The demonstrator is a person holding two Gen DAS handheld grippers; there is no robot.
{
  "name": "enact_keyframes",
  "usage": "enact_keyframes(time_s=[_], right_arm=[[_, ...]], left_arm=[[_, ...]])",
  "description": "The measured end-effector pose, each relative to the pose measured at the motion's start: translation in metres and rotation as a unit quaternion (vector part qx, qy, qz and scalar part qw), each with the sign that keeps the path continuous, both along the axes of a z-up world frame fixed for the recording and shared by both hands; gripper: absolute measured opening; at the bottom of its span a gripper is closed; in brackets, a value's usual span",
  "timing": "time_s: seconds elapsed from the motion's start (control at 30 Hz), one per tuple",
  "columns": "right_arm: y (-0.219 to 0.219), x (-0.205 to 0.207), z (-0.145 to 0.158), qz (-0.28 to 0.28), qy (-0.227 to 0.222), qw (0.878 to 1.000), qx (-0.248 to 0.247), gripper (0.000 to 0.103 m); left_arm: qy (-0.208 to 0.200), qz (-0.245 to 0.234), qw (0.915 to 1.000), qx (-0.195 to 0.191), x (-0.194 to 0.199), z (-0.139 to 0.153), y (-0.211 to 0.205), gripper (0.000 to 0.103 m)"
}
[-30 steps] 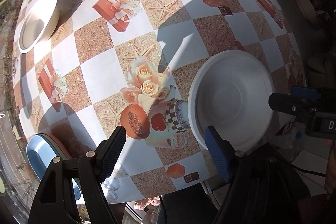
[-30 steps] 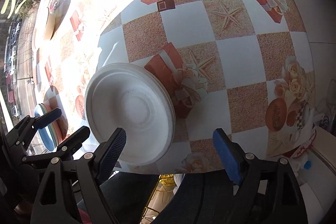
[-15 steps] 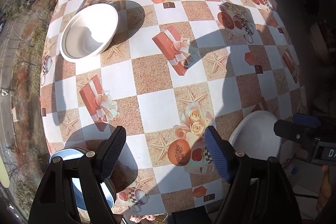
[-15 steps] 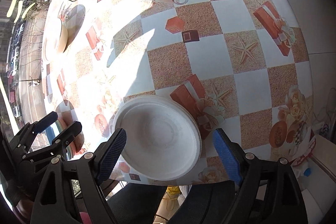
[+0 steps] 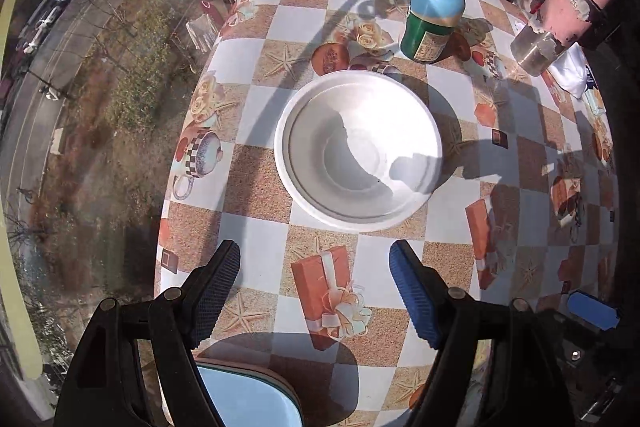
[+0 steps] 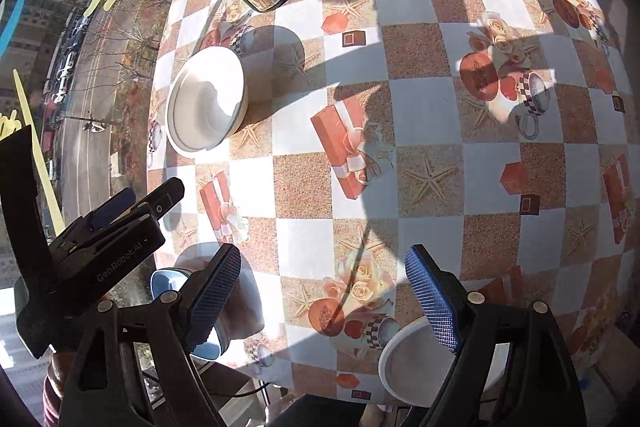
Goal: Organize plates and bowls
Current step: 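Reach the right tool to the white bowl by the bottle and close on its rim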
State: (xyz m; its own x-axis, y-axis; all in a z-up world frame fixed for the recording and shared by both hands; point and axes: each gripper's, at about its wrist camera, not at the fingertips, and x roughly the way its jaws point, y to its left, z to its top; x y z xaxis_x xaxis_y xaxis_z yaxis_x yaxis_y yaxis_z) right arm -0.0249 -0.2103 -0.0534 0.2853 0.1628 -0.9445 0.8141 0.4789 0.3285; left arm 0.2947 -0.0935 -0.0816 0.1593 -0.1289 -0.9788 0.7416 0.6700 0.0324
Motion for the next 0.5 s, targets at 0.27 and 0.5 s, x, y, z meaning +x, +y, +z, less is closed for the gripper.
enact_keyframes(time_s=[0.27, 0.5], right_arm=[[-0.026, 0.072, -0.030, -0.009, 0.014, 1.000, -0.009, 0.086], [-0.049, 0.109, -0.063, -0.030, 0.026, 0.999, 0.000, 0.086]], left_arm=[[0.000, 0.049, 0.9987, 0.017, 0.050, -0.032, -0.016, 0.080], [0.006, 0.053, 0.9982, 0.028, 0.075, -0.059, -0.032, 0.080]])
